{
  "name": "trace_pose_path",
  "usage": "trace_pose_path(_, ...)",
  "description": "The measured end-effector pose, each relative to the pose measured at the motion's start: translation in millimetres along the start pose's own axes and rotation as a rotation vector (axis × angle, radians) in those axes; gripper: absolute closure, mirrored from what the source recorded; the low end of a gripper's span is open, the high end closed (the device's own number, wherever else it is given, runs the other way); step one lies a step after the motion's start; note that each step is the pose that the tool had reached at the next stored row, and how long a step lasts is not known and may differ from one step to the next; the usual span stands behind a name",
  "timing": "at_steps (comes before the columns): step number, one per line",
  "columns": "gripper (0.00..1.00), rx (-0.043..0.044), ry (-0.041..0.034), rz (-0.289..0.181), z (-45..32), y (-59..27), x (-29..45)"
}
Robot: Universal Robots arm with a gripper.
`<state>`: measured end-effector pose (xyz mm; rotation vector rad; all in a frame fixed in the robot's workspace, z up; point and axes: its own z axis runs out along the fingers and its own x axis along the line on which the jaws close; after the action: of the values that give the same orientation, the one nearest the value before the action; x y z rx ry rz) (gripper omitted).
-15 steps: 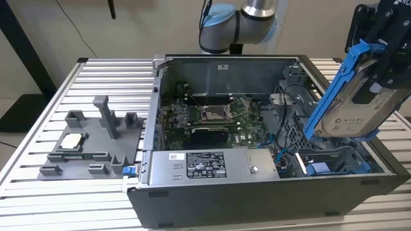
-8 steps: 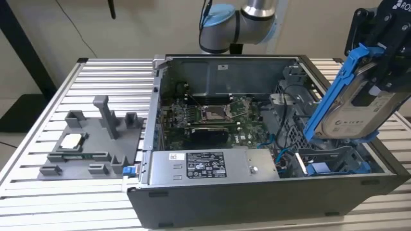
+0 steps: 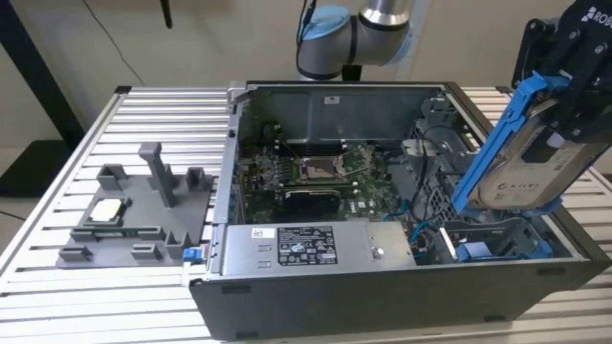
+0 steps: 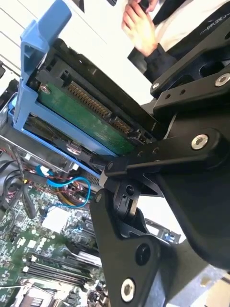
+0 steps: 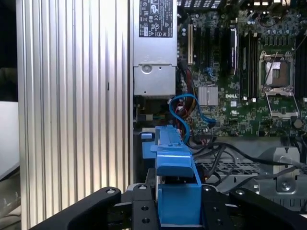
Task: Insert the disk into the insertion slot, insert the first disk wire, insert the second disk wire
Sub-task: 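Insert the disk into the insertion slot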
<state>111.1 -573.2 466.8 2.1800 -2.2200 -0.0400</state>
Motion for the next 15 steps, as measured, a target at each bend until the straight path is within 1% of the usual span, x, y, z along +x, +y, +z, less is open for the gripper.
trace_pose_path(15,0.68,0.0001,0.0,0.0,15.3,-3.4,-0.1)
